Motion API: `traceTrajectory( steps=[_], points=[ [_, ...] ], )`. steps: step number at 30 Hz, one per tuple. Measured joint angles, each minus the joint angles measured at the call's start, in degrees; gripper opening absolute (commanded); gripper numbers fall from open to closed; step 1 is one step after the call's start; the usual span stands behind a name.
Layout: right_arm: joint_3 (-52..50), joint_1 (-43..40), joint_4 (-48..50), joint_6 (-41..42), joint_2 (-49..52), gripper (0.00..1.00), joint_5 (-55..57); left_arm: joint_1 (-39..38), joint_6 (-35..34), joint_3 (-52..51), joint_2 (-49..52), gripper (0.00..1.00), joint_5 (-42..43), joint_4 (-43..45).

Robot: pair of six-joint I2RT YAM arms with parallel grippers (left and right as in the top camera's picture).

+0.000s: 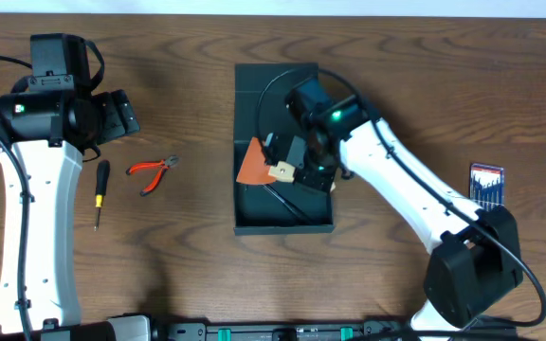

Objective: Pack container
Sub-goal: 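Lift the orange scraper with the right gripper and carry it over the box, then lower the scraper into the box and open the right gripper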

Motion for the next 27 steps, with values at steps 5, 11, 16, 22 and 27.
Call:
traceTrajectory(
  steps=[5,11,16,22,27],
  points=[
    [-2.4,1.6,2.4,0.7,0.0,0.01,-0.1,0.0,0.0,0.0,0.0,0.99,0.0,0.0],
    [-4.1,1.9,3.2,1.5,0.0,0.01,-0.2,0.0,0.0,0.0,0.0,0.98,0.0,0.0],
    [-4.2,1.9,3.3,2.1,0.0,0.01,-0.2,0.0,0.0,0.0,0.0,0.98,0.0,0.0],
    [-4.2,1.9,3.3,2.4,0.0,0.01,-0.2,0.0,0.0,0.0,0.0,0.98,0.0,0.0],
    [-4.2,1.9,3.8,3.0,0.0,0.01,-0.2,0.0,0.0,0.0,0.0,0.98,0.0,0.0]
  ],
)
